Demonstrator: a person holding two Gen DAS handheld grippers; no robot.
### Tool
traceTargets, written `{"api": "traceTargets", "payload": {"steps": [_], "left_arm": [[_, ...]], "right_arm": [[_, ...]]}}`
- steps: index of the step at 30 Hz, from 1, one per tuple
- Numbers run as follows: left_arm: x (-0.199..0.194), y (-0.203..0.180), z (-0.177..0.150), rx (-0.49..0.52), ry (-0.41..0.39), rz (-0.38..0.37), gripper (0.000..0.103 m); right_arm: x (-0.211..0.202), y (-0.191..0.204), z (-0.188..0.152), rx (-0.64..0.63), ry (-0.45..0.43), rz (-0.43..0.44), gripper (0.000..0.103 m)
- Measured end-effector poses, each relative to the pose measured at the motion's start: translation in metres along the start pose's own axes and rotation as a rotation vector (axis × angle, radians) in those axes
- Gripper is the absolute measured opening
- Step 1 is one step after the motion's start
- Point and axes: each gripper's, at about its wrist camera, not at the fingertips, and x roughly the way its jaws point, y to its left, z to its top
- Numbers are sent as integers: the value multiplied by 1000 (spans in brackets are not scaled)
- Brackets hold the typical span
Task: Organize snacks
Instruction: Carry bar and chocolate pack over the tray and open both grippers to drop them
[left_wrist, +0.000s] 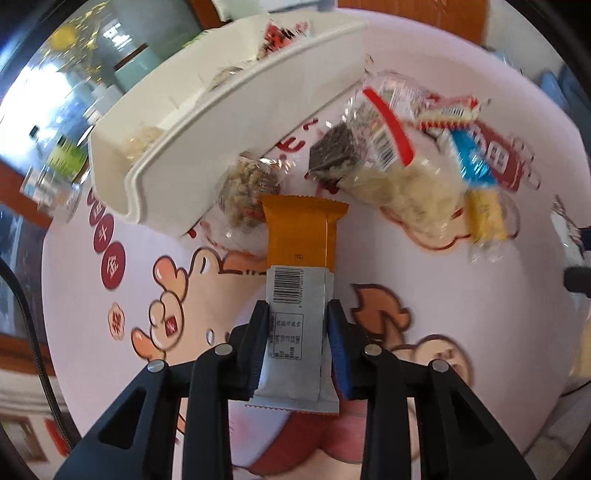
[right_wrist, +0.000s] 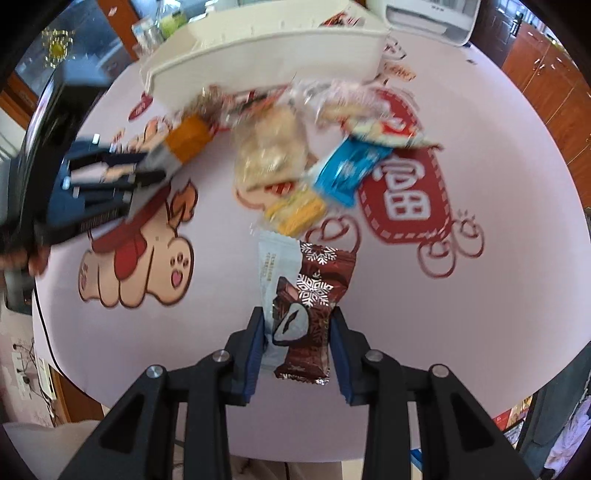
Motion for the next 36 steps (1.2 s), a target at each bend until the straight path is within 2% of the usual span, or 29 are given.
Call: {"api": "traceTargets", "payload": {"steps": [7,10,14,25,28,36], "left_arm": [[-49,-4,2,-174,-81,-45,29],[-66,-1,11,-218,-105,-45,29],[-93,2,27,-270,-147,-34,30],[-141,47,88,-423,-277,62,30],[-150,62,108,-449,-313,112,30],[-145,103,158,-536,-354,185,30]], "right_arm": [[-23,-20,36,-13,-87,13,33],[-42,-30,45,-27,-128,21,33],[-62,-34,82,-58,-208,30,33],[-122,-42,188,-121,-400,53,33],[-134,-40,220,-137,-446,59,33],[-137,-40,289,-92,-497,72,33]]}}
